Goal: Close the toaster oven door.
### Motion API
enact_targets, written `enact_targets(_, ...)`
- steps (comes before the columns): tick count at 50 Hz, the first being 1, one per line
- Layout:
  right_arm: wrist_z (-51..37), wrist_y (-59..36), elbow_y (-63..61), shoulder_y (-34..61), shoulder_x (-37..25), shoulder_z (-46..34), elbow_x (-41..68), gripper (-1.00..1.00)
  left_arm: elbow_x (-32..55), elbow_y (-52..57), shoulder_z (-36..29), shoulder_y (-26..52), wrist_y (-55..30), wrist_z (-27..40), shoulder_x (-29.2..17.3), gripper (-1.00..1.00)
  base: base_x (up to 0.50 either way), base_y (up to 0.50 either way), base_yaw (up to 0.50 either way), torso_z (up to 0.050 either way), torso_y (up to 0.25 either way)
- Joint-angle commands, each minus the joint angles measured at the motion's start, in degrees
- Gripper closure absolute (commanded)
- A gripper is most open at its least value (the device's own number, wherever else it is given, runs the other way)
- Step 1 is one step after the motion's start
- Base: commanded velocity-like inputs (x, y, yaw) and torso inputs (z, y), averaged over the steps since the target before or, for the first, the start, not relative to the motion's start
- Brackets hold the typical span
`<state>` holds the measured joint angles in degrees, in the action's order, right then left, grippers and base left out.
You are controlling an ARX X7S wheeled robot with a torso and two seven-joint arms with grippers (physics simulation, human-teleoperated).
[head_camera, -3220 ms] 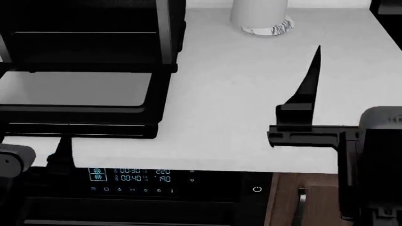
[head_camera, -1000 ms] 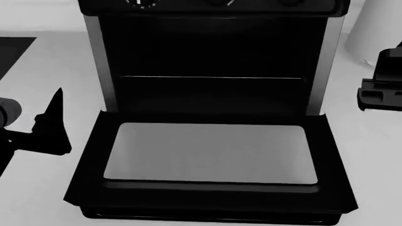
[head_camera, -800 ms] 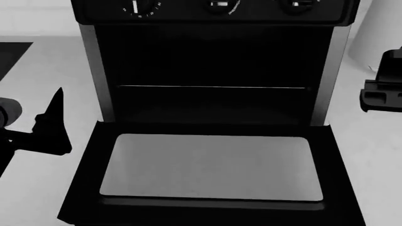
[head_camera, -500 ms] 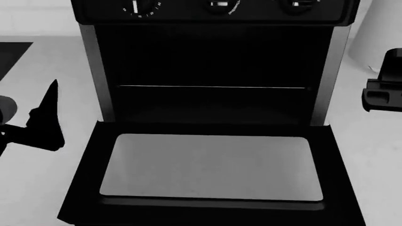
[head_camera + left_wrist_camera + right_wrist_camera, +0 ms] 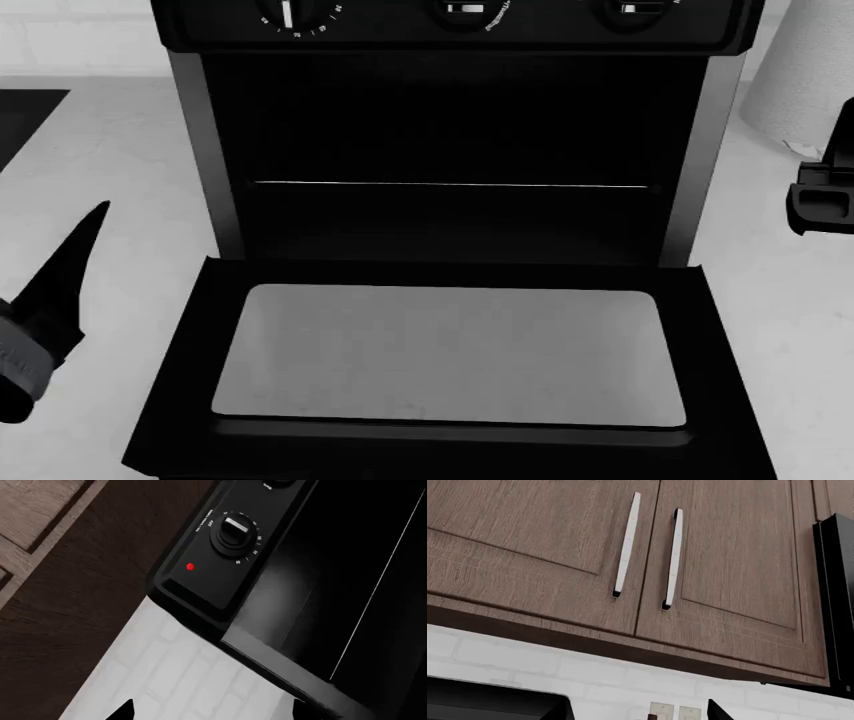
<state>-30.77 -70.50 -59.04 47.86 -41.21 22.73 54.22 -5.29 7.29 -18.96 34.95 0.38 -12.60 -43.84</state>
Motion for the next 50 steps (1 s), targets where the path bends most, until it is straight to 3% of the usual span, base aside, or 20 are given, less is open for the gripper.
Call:
enact_targets(1, -2.4, 0.9, 0.0, -0.3, -1.6, 0.8, 3.3, -1.00, -11.7, -8.9, -6.4, 2.5, 17.0, -4.2, -8.0, -1.00, 0.00, 0.00, 0.00, 0.000, 0.000)
enact_targets(17, -4.7, 2.6, 0.5, -1.0, -3.3, 0.7, 5.5, -1.00, -20.7, -16.2, -11.7, 4.5, 33.2, -1.7, -11.3, -1.00, 0.00, 0.00, 0.00, 0.000, 0.000)
enact_targets(35, -6.7, 3.9, 0.8, -1.4, -4.7, 0.4, 7.5, -1.00, -24.2, -17.6, -13.9, 2.6, 33.6, -2.2, -12.1, -1.00, 0.00, 0.00, 0.00, 0.000, 0.000)
enact_targets(50, -7.4, 5.8, 0.9, -3.3, -5.8, 0.8, 7.9, -1.00, -25.7, -21.1, -15.9, 3.9, 35.5, -1.3, -9.1, -1.00, 0.00, 0.00, 0.00, 0.000, 0.000)
